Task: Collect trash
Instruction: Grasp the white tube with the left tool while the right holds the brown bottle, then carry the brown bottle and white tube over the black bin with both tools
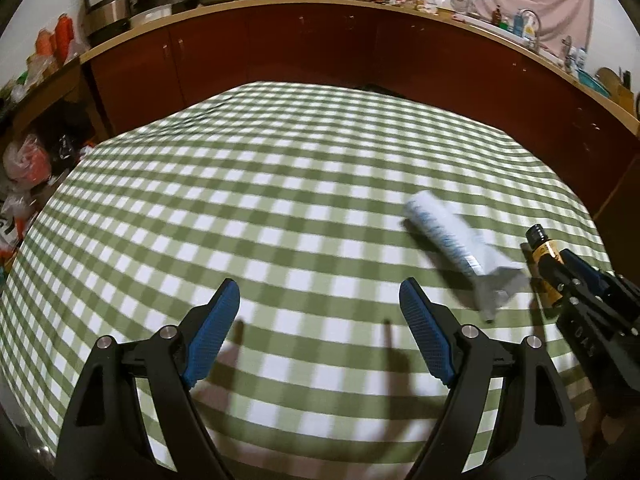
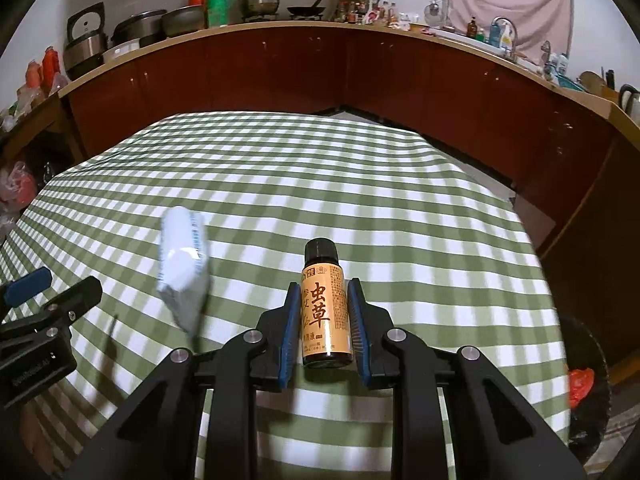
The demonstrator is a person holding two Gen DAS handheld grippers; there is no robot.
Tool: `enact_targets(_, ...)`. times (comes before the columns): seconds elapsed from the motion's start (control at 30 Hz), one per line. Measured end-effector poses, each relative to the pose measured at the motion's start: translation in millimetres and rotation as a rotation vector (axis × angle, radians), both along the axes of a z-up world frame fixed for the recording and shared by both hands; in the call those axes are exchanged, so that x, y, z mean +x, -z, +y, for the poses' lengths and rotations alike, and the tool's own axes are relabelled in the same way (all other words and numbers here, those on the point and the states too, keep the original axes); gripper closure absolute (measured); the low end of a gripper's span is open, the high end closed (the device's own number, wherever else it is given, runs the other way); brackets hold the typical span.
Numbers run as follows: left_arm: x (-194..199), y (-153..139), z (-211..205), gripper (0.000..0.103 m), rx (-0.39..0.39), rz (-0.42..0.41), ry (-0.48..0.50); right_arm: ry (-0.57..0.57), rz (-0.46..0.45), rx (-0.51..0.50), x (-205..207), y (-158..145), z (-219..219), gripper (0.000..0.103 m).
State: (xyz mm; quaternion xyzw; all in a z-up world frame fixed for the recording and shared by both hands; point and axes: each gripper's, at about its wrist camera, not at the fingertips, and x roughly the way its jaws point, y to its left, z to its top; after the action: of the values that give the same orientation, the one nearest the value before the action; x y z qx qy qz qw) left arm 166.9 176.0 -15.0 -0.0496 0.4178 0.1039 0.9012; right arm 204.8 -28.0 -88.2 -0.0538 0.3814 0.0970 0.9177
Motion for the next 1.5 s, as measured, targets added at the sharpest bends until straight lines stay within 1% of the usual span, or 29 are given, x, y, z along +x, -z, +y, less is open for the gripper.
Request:
enact_targets(0.27,9.7,-16.9,-45.8,0.022,0.009,-0.026,0.058,0.044,-0.010,0.025,-3.7,-2.7,-37.8,0.078)
enact_targets(0.33,12.8,-19.8,-55.0,0.020,0.014,-0.033,0.068,0.051,-0.016,0.029,-3.8,-4.0,-44.3,0.078)
enact_targets(0.37,14.3,-20.8,-59.3,0.016,0.018,-0.035,0.073,0.056,-0.021,0.028,-4.3,-4.5,-48.1,0.078)
enact_targets(0.4,16.0,-21.8,-65.5,0.016,0.021,-0.040,0.079,0.059,-0.023,0.028,-4.6,-4.8,-50.3,0.078)
enact_targets(0.53,27.1,-19.1,-80.5,0.016,0.035,-0.036,0.098,0.076,-0.026,0.038,-4.9,-5.0,-64.6,0.078)
enact_targets(0.63,37.2,-11.0,-89.3,0.016,0.056,-0.017,0.099,0.083,-0.024,0.049,-4.0,-4.7,-71.7,0.078)
enact_targets(0.8,49.6,2.5,-86.5,0.017,0.057,0.008,0.093,0.083,-0.023,0.057,-3.2,-3.6,-76.6,0.078)
enact_targets(0.83,50.5,4.7,-84.7,0.019,0.053,0.011,0.094,0.083,-0.023,0.058,-3.5,-3.5,-77.1,0.078)
enact_targets(0.9,53.8,10.2,-81.4,0.029,0.045,0.029,0.096,0.083,-0.023,0.059,-3.5,-2.9,-77.3,0.078)
enact_targets(0.93,54.5,12.5,-79.8,0.032,0.039,0.036,0.098,0.084,-0.023,0.058,-3.6,-2.9,-77.3,0.078)
enact_targets(1.0,55.5,17.1,-77.0,0.041,0.030,0.047,0.103,0.082,-0.020,0.059,-2.5,-2.3,-79.3,0.078)
enact_targets(1.03,55.1,18.4,-75.4,0.043,0.029,0.049,0.106,0.082,-0.020,0.058,-2.7,-2.0,-80.1,0.078)
enact_targets(1.07,54.2,19.9,-74.2,0.048,0.027,0.050,0.111,0.082,-0.019,0.057,-2.7,-1.9,-80.1,0.078)
enact_targets(1.1,53.8,21.7,-73.2,0.057,0.023,0.053,0.120,0.082,-0.019,0.057,-2.8,-1.8,-80.7,0.078)
enact_targets(1.13,53.1,22.9,-72.0,0.059,0.019,0.057,0.128,0.082,-0.019,0.057,-3.5,-1.7,-80.7,0.078)
enact_targets(1.2,50.7,22.7,-70.7,0.071,0.012,0.050,0.143,0.083,-0.019,0.056,-4.2,-2.2,-80.4,0.078)
enact_targets(1.4,43.6,21.3,-71.7,0.077,0.016,0.047,0.175,0.082,-0.019,0.053,-5.6,-1.1,-80.7,0.078)
enact_targets(1.5,35.1,20.3,-70.8,0.078,0.020,0.044,0.183,0.082,-0.016,0.054,-7.7,0.3,-80.5,0.078)
